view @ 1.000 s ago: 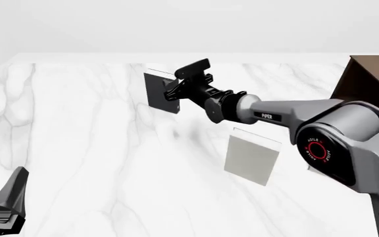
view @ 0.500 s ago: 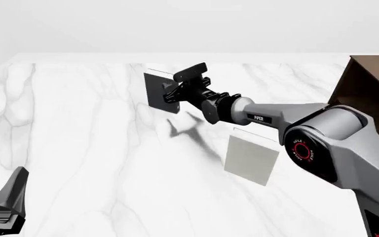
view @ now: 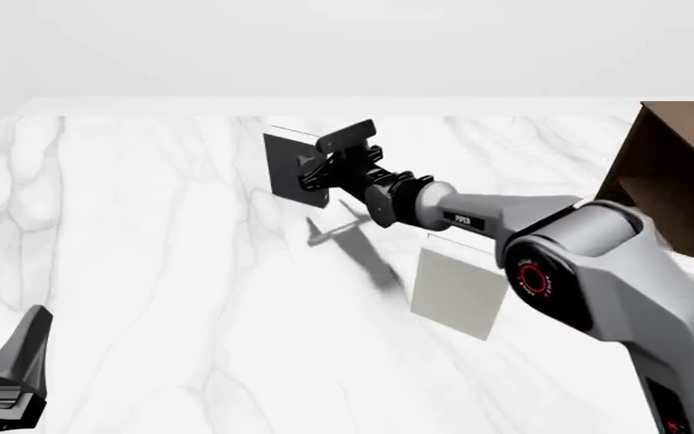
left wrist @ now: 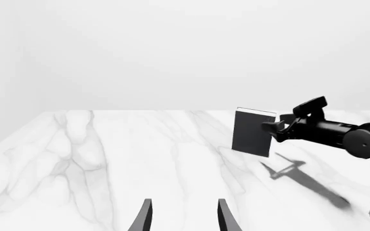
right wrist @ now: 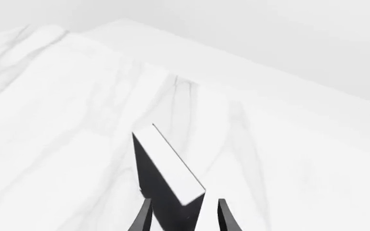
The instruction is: Pick up the book on the left and place it on top of the shelf.
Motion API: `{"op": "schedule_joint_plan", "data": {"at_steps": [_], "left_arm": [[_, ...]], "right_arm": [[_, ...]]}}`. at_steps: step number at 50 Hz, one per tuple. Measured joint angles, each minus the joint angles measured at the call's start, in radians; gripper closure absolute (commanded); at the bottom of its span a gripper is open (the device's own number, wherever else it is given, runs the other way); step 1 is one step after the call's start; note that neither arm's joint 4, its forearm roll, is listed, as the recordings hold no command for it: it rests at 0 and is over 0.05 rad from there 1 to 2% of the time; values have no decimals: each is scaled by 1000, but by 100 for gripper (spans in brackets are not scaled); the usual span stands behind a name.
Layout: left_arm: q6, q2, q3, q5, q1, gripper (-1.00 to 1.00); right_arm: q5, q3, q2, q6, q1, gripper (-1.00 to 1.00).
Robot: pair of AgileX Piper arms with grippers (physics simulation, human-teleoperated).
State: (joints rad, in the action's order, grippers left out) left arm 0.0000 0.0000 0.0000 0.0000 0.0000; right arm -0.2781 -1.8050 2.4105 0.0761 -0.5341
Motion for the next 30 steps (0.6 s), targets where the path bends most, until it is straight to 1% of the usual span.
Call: {"op": "schedule_joint_plan", "data": {"at_steps": [30], "left_arm": [[0, 0, 0, 0, 0, -100]], "right_arm": [[29, -90, 78, -11, -2, -100]]}}
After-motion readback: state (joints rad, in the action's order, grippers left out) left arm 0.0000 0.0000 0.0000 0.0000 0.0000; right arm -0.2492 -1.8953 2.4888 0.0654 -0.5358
